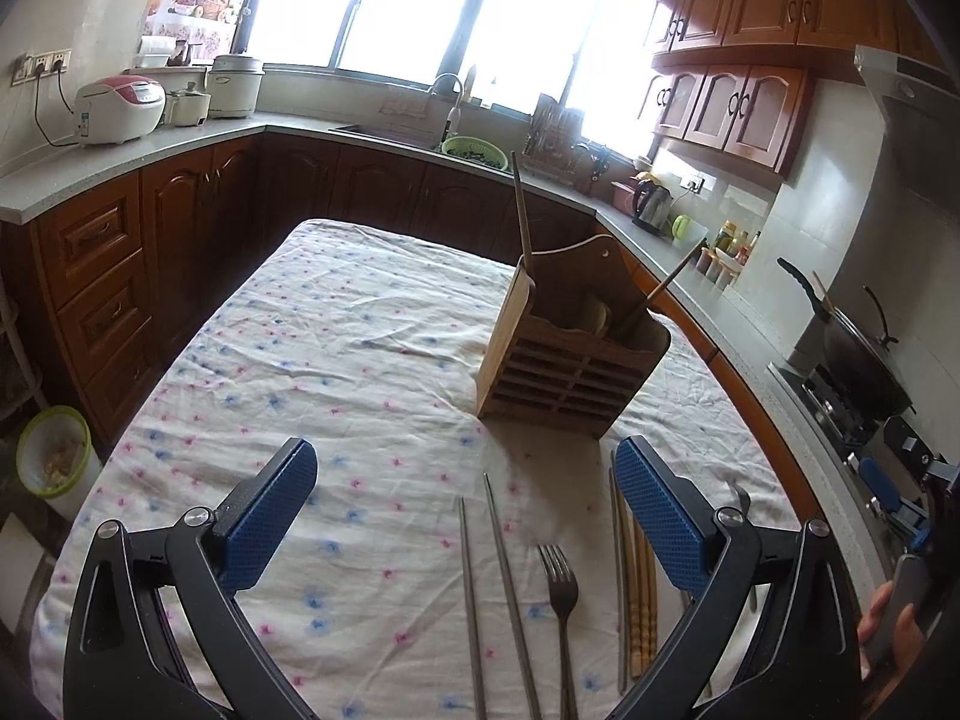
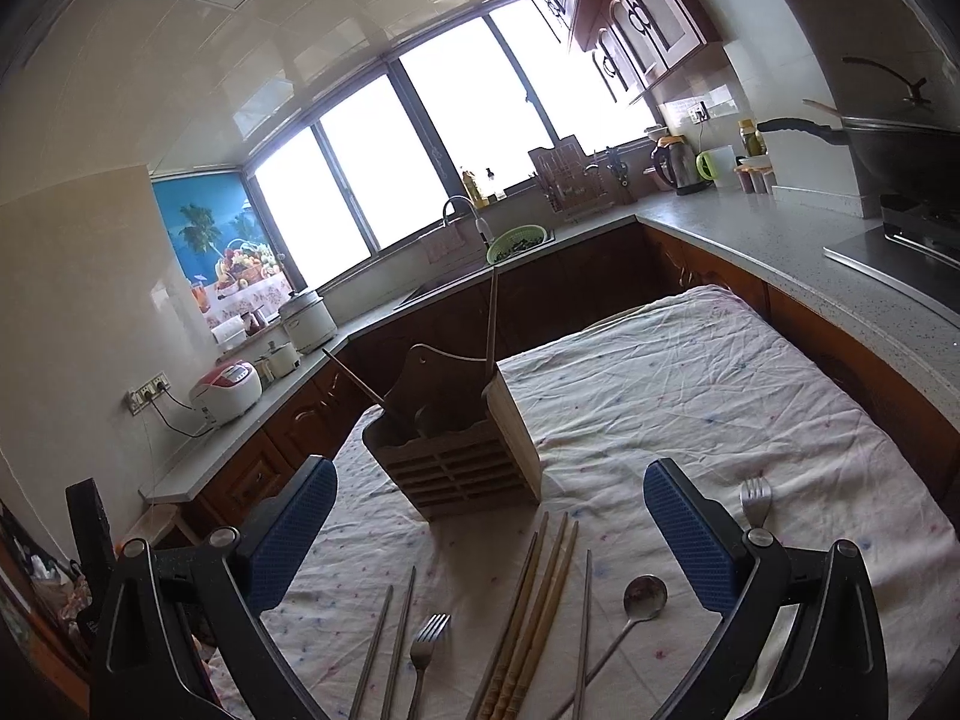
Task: Organize utensils
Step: 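Withdraw both open tools back toward the remaining utensils, then grasp a thin metal chopstick with the left tool while the right tool grasps a wooden chopstick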
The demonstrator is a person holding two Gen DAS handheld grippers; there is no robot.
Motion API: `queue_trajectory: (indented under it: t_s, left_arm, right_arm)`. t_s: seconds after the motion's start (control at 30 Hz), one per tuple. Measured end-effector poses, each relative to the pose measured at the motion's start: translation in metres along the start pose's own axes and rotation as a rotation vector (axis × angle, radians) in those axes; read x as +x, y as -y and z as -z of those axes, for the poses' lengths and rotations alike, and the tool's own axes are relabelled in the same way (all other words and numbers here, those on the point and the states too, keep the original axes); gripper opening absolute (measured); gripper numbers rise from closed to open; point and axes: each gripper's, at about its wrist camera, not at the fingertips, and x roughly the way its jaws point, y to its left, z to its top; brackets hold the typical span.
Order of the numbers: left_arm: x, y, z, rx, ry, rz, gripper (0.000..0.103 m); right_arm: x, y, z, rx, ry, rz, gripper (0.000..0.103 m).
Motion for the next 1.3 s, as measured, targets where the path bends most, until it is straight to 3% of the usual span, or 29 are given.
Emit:
queue_trajectory:
  t_s: [0.4, 0.87, 1.0, 1.2, 1.3]
  left_arm:
    - [0.002, 0.005, 0.025, 0.045, -0.054, -0.021, 0.102]
    - [0.038, 0.015, 0.029, 0.1, -0.139, -0.036, 0.101]
    - [0.054, 0.016, 0.029, 0.111, -0.176, -0.031, 0.095]
    - [0.08, 0.022, 0.029, 0.144, -0.233, -0.027, 0.084]
    - [0.092, 0.026, 0.028, 0.162, -0.263, -0.014, 0.074]
  right_arm:
    - [-0.006, 0.011, 0.039, -0.048, -0.082, 0.069, 0.103]
    - [0.023, 0.013, 0.047, -0.071, -0.153, 0.066, 0.102]
    - [0.035, 0.014, 0.049, -0.082, -0.169, 0.082, 0.094]
    - [0.06, 0.015, 0.05, -0.082, -0.224, 0.088, 0.066]
    - [0.073, 0.017, 0.05, -0.079, -0.255, 0.089, 0.055]
